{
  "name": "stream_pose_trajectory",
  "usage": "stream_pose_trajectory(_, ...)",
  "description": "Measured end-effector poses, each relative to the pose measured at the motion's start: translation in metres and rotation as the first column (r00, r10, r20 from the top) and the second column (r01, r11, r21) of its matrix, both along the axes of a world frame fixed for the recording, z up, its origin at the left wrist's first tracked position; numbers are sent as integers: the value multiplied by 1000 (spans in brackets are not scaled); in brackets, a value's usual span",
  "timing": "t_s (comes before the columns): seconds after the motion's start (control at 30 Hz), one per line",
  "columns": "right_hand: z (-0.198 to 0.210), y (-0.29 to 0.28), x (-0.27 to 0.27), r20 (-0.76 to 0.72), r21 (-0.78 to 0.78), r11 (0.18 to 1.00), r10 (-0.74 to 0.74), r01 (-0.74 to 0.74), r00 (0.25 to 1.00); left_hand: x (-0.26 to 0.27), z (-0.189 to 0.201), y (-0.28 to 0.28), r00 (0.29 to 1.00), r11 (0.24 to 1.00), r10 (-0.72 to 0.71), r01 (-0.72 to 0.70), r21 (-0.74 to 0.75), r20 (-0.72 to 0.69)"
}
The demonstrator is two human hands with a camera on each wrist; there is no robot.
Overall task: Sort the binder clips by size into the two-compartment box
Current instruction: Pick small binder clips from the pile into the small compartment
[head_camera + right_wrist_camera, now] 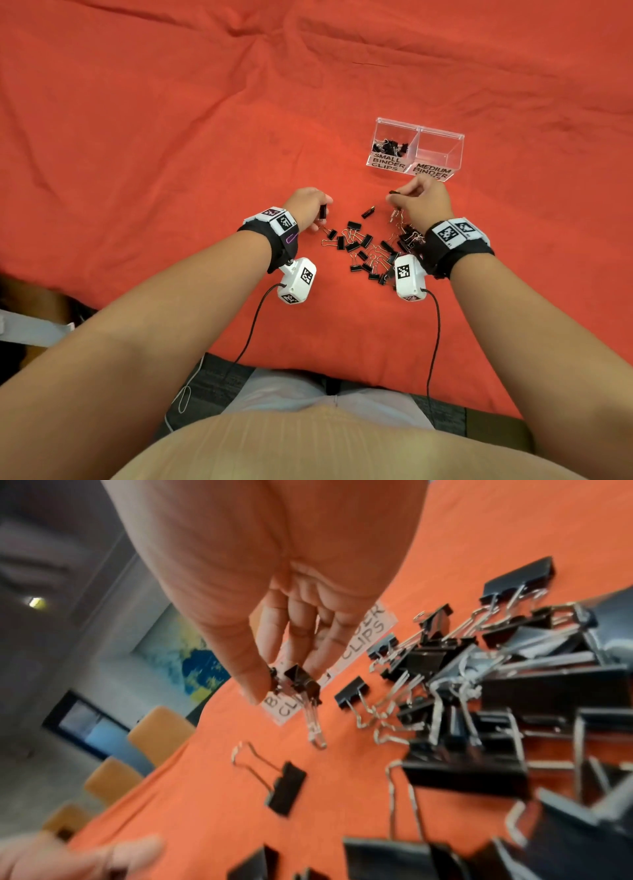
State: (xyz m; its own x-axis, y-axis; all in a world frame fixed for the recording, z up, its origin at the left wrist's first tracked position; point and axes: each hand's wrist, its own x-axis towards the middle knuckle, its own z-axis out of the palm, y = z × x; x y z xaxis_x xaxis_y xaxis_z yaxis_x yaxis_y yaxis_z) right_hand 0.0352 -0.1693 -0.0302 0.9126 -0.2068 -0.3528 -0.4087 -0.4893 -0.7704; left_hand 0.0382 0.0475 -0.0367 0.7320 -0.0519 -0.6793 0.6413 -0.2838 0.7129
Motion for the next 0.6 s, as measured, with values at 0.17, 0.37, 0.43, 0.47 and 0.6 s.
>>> stream_pose_trajectory(0.17,6,-7,-3,-2,149,989,24,-23,1000,-10,-9,0,913,880,-379,305,363,151)
stream_pose_trajectory(0.37,9,4,-11,-102,272,962,9,19,995,-14,-12,5,666,599,-735,550,582,128)
stream_pose_trajectory(0.43,10,17,-19,-161,305,952,75,-23,984,-14,-15,6,618,545,-778,574,611,114)
stream_pose_trajectory(0.47,8,24,-24,-173,264,961,135,-86,976,-14,-16,5,606,528,-788,577,623,106)
stream_pose_trajectory(0.6,-5,50,-40,-107,-61,910,403,-411,909,-12,-16,4,576,477,-812,566,673,91)
